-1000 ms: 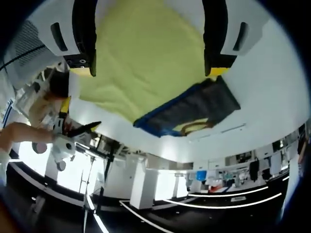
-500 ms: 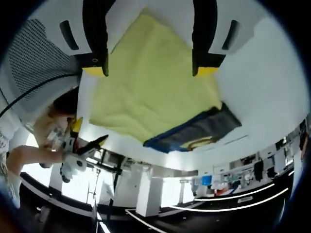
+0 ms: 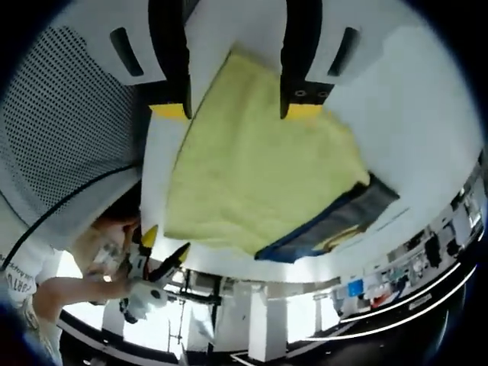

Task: Fold the garment on the visible template until the final outline fits inside the template.

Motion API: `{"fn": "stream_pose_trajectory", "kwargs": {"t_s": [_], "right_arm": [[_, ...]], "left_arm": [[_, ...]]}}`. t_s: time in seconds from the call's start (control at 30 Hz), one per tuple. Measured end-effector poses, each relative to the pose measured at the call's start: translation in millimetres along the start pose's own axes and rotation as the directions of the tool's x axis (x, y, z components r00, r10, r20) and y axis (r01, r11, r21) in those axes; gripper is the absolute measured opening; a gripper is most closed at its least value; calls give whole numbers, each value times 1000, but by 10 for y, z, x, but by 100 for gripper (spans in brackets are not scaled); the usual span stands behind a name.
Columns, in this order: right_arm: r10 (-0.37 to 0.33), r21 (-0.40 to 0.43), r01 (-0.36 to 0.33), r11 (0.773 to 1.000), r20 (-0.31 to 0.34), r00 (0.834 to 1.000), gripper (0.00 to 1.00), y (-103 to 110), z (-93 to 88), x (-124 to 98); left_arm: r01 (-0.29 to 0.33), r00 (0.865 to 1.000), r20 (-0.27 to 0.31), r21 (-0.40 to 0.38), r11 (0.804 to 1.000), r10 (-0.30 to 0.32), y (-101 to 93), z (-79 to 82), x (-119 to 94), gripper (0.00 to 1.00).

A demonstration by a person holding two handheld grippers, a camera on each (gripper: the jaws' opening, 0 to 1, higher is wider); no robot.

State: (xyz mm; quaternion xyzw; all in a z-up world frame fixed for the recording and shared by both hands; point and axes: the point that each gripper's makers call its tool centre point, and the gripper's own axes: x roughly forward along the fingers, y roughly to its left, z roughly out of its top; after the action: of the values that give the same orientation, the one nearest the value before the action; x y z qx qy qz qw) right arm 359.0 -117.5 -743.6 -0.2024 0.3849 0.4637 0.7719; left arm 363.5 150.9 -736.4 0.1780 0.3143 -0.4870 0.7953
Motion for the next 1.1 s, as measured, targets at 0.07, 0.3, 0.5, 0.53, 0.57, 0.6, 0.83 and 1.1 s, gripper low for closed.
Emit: {"fn": "stream_pose_trajectory", "kwargs": {"t_s": [0.07, 0.3, 0.5, 0.53, 0.57, 0.6, 0.83, 1.1], "right_arm": [[0, -15, 0, 1000, -16, 1000, 47, 5, -35, 3], [-25, -96, 17, 995, -83, 996, 40, -41, -168, -2], [-20, -99, 10, 995, -100, 995, 39, -41, -204, 1], [-19, -97, 10, 995, -99, 995, 38, -47, -201, 3], [-18, -95, 8, 995, -99, 995, 38, -48, -201, 5], [-18, -96, 8, 995, -99, 995, 37, -52, -199, 5], [-25, -79, 18, 997, -88, 996, 23, -129, -176, 12], [-62, -58, 58, 997, -79, 995, 8, -240, -147, 24]], "left_arm": [[4, 1000, -11, -1, 1000, -4, -10, -42, -2, 39], [-12, 998, -64, 39, 999, 14, 15, -154, -6, 35], [-19, 995, -95, 74, 997, 26, 23, -226, 0, 31], [-12, 995, -101, 81, 997, 20, 16, -238, -7, 30], [-12, 995, -99, 82, 997, 20, 14, -233, -10, 29], [-9, 995, -98, 88, 996, 17, 10, -226, -9, 29], [20, 991, -132, 107, 994, -6, 24, -217, 8, 19], [6, 988, -153, 116, 993, 12, 74, -180, 74, 6]]}}
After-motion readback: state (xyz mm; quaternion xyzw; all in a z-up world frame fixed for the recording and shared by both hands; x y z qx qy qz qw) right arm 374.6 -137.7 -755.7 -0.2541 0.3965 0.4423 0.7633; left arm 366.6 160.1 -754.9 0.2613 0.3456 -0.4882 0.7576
